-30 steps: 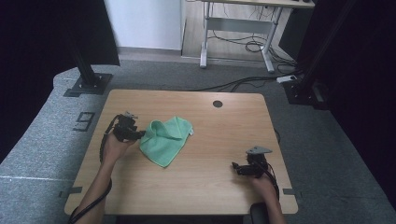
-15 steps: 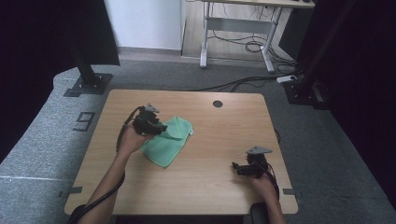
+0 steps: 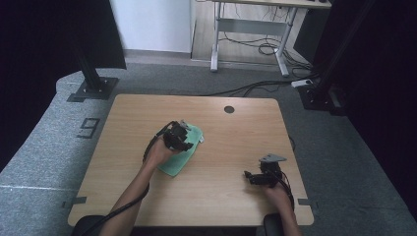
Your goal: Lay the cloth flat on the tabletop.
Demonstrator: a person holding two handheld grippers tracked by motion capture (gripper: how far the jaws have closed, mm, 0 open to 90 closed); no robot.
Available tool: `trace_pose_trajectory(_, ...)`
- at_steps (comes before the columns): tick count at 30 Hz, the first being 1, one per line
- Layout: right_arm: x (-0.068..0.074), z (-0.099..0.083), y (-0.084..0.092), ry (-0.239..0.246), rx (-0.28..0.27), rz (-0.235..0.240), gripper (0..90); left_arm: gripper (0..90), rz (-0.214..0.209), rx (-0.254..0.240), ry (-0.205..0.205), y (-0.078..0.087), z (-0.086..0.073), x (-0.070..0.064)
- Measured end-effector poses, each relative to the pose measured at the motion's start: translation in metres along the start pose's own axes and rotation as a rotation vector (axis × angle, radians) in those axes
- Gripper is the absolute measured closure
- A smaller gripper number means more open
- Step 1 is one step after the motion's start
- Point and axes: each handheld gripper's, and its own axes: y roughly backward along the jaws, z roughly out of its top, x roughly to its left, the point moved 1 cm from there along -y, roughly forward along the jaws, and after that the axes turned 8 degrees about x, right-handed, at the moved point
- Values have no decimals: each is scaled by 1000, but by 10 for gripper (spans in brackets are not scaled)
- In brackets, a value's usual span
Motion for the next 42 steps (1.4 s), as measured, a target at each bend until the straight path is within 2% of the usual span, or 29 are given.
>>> trace_pose_trajectory(3, 0, 0, 0, 0, 0, 0, 118, 604, 23, 33, 3, -8, -4, 0)
trace_pose_trajectory(5, 0, 0, 0, 0, 0, 0, 119, 705, 36, 43, 6, -10, -5, 1)
trace_pose_trajectory(8, 0, 0, 0, 0, 0, 0, 118, 872, 30, 31, 55, -6, -7, 7)
trace_pose_trajectory(10, 0, 0, 0, 0, 0, -1, 118, 882, 21, 5, 81, 1, -6, 10)
trace_pose_trajectory(13, 0, 0, 0, 0, 0, -1, 119, 883, 31, -16, 83, 11, -4, 13)
trace_pose_trajectory(18, 0, 0, 0, 1, 0, -3, 119, 878, 68, -75, 120, 33, -3, 24)
trace_pose_trajectory(20, 0, 0, 0, 1, 0, -4, 119, 876, 77, -83, 127, 37, -3, 28)
trace_pose_trajectory(21, 0, 0, 0, 1, 0, -3, 119, 875, 81, -99, 147, 44, -5, 35)
trace_pose_trajectory(29, 0, 0, 0, -1, -1, -6, 119, 874, 135, -141, 187, 66, -12, 55)
trace_pose_trajectory(31, 0, 0, 0, -2, -1, -6, 119, 866, 144, -145, 196, 68, -13, 58)
trace_pose_trajectory(33, 1, 0, 0, -2, -1, -6, 119, 851, 180, -152, 228, 73, -18, 70)
trace_pose_trajectory(34, 1, 0, 0, -2, -1, -6, 119, 832, 180, -152, 228, 73, -18, 70)
trace_pose_trajectory(36, 1, 0, 0, -3, -2, -6, 119, 800, 211, -153, 262, 76, -23, 81)
trace_pose_trajectory(37, 1, 0, 0, -2, -2, -6, 119, 707, 232, -155, 286, 79, -29, 88)
trace_pose_trajectory(39, 0, 0, 0, -2, -2, -6, 119, 621, 245, -163, 304, 81, -36, 93)
trace_pose_trajectory(42, 0, 0, 0, -2, -2, -6, 119, 495, 225, -174, 293, 81, -44, 94)
